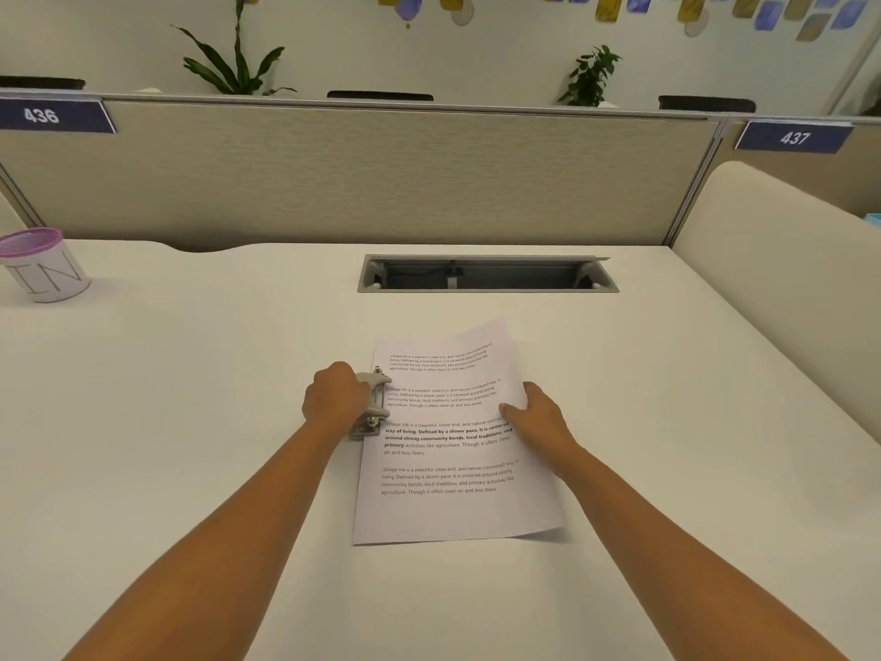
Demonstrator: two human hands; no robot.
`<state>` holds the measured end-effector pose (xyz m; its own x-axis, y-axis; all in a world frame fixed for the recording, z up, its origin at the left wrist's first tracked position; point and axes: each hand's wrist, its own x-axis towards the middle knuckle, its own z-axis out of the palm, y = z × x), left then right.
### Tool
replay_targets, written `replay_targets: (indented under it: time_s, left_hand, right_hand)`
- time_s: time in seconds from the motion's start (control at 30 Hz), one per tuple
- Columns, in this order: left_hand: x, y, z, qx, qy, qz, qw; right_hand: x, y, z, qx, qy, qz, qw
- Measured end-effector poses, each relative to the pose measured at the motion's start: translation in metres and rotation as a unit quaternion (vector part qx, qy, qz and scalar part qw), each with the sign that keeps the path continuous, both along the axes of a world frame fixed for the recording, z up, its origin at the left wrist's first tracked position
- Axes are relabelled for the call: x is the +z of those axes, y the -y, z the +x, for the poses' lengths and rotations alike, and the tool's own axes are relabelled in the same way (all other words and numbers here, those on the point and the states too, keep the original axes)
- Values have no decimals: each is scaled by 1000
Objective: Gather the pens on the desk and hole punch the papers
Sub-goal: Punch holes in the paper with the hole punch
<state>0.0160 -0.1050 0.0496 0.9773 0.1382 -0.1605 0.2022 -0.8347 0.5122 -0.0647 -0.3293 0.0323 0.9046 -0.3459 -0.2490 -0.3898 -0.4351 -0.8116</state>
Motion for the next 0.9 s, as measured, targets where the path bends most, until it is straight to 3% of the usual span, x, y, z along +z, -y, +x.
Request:
replay_targets:
  time_s: [0.37,0.53,0.67,0.9]
  left_hand:
    - [-2,-1,0,1,-1,-20,1000]
    - [-6,-1,0,3,7,-15,1000]
    - [-9,-3,2,4,13,-13,1000]
    - [-13,-2,1,7,28,-13,999]
  right_hand:
    - [-15,7,3,-18,-3,-309,951]
    - [-14,-14,19,96,126,-324,933]
    - [-23,-41,33,169,88,-332,924]
    - [-45,-47,37,189,51,-346,918]
